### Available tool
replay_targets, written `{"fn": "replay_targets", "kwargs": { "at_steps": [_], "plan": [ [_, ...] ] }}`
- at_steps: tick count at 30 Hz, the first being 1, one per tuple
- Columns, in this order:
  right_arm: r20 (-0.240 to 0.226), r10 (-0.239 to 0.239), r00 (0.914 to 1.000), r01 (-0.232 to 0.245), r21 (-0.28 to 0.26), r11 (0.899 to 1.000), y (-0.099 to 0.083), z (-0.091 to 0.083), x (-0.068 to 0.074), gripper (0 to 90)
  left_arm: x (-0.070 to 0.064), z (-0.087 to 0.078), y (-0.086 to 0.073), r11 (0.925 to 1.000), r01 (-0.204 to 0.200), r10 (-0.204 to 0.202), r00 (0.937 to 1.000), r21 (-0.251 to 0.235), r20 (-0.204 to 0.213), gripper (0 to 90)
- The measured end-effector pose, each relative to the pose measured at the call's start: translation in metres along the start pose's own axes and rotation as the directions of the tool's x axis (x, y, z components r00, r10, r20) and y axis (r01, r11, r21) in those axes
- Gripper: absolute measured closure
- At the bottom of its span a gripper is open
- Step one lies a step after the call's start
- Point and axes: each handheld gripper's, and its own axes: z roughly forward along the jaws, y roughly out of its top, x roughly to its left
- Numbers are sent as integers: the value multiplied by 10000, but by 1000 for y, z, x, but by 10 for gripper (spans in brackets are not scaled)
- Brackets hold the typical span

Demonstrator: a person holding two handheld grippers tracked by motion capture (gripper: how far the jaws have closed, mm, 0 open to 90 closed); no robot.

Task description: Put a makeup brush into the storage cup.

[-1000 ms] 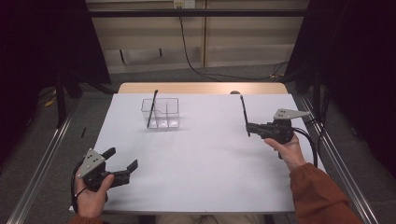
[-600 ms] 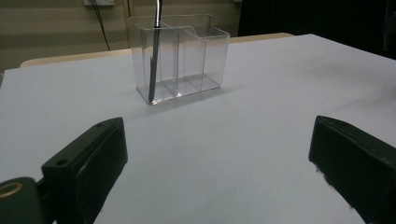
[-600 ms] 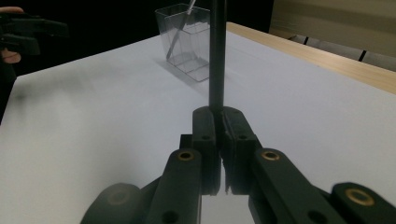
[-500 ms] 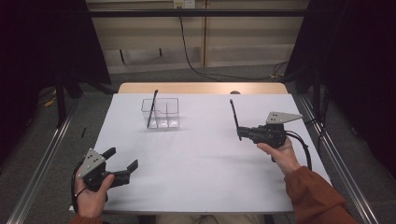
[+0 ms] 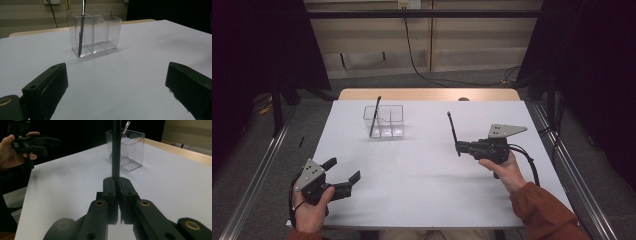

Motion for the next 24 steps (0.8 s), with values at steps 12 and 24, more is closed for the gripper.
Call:
{"fn": "replay_targets", "kwargs": {
  "at_steps": [12,24],
  "plan": [
    [-492,-217,9986,224,126,9997,1,15,19,847,-5,4,2,9997,-39,46,9995,-227,308,34],
    [-748,-248,9969,270,278,9992,-1,28,28,846,-19,10,9,9990,-173,214,9943,-405,1040,31]
  ]
}}
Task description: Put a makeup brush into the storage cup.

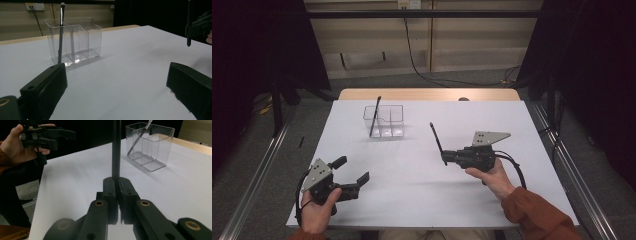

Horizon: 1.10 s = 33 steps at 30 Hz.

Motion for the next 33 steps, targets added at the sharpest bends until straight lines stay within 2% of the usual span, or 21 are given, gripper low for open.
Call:
{"fn": "replay_targets", "kwargs": {
  "at_steps": [2,3,7,9,11,13,15,17,24,26,31,33],
  "plan": [
    [18,6,10000,-6,-27,10000,0,0,0,846,-2,2,1,10000,-49,48,10000,11,81,30],
    [14,22,10000,-22,-25,10000,0,0,-1,846,-6,5,4,9999,-162,162,9996,-6,250,29],
    [-6,18,10000,-18,-19,10000,-1,1,-1,846,-12,12,8,9999,-140,143,9986,-54,511,28],
    [6,-18,10000,18,5,10000,-1,2,-1,846,-16,17,13,9998,-65,80,9956,-167,928,28],
    [-3,-18,10000,18,-7,10000,-1,2,-1,846,-17,18,15,9996,-166,185,9957,-219,908,28],
    [-20,-29,10000,29,4,10000,-1,3,-1,846,-21,23,18,9997,-177,198,9930,-189,1163,28],
    [-8,-37,10000,37,-10,10000,-1,3,0,846,-24,25,18,9997,-184,202,9929,-169,1169,28],
    [7,-50,10000,50,-27,10000,-2,4,0,846,-27,29,19,9997,-241,247,9906,-60,1346,28],
    [-40,-90,10000,90,36,10000,-4,9,3,846,-38,43,28,9991,-383,406,9854,-172,1651,28],
    [-57,-82,10000,82,28,10000,-4,9,2,846,-42,50,33,9981,-570,599,9827,-217,1753,28],
    [-66,-84,9999,84,14,10000,-4,9,2,846,-49,59,40,9968,-751,790,9793,-276,1865,28],
    [-72,-102,9999,102,-6,9999,-4,9,2,846,-55,66,43,9953,-920,960,9749,-292,2010,28]
  ]
}}
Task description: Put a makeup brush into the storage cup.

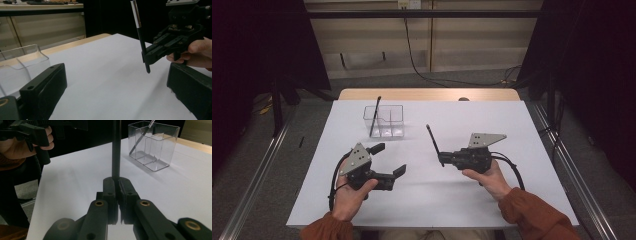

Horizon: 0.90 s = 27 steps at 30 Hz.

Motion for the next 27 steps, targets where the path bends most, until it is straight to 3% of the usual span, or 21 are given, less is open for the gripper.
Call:
{"fn": "replay_targets", "kwargs": {
  "at_steps": [5,12,17,23,27],
  "plan": [
    [-6,-40,10000,40,27,10000,0,1,1,846,-5,13,5,9997,-205,201,9994,106,296,14],
    [-12,-60,10000,60,22,10000,0,1,1,845,-10,23,11,9997,-239,239,9987,-5,454,15],
    [-15,-55,10000,55,-7,10000,0,1,1,845,-16,35,19,9996,-254,261,9963,-88,818,17],
    [-38,-66,10000,66,-12,10000,0,0,1,845,-22,48,26,9993,-361,370,9938,-104,1049,51],
    [-25,-51,10000,51,-33,10000,-1,0,1,845,-21,58,29,9996,-210,233,9924,-205,1205,101]
  ]
}}
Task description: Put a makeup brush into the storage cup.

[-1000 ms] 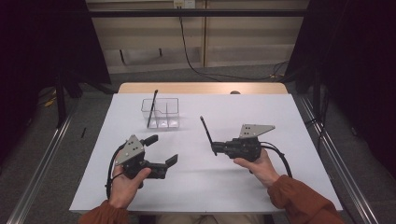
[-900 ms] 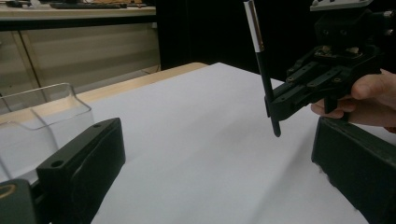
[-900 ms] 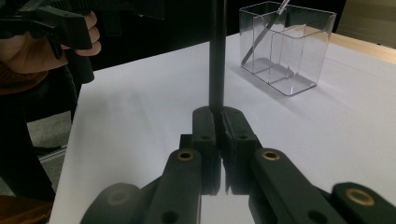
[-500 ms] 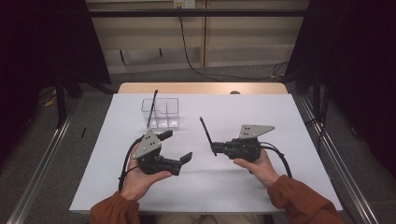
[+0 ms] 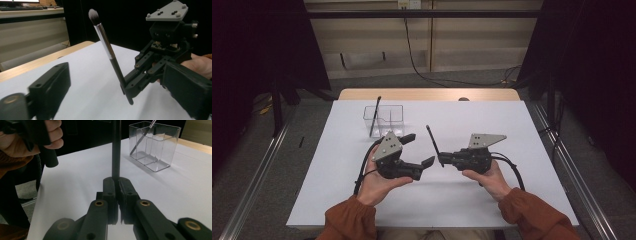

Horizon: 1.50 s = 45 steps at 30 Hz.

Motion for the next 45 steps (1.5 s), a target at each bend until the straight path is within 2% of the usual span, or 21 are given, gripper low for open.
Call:
{"fn": "replay_targets", "kwargs": {
  "at_steps": [3,9,22,25,26,32,36,45],
  "plan": [
    [-20,-1,10000,1,-11,10000,0,0,0,845,2,5,1,10000,71,-72,9999,-39,-147,118],
    [-8,10,10000,-10,17,10000,-1,0,0,845,3,14,1,9999,120,-121,9998,-38,-182,204],
    [40,83,10000,-83,54,10000,-2,1,-1,845,7,22,1,9993,346,-345,9994,-143,49,567],
    [46,70,10000,-71,90,9999,-3,2,-1,845,6,24,-1,9994,357,-357,9992,-6,195,591],
    [53,91,9999,-92,78,9999,-3,2,-1,845,6,25,-2,9993,372,-373,9990,26,261,629],
    [37,75,10000,-75,69,9999,-3,2,-1,845,7,26,-3,9982,598,-597,9977,-21,331,726],
    [-5,86,10000,-86,91,9999,-3,2,-1,845,8,26,-3,9967,804,-800,9961,-103,363,763],
    [-35,89,10000,-88,73,9999,-5,4,-1,843,7,27,-4,9971,754,-750,9959,-68,505,800]
  ]
}}
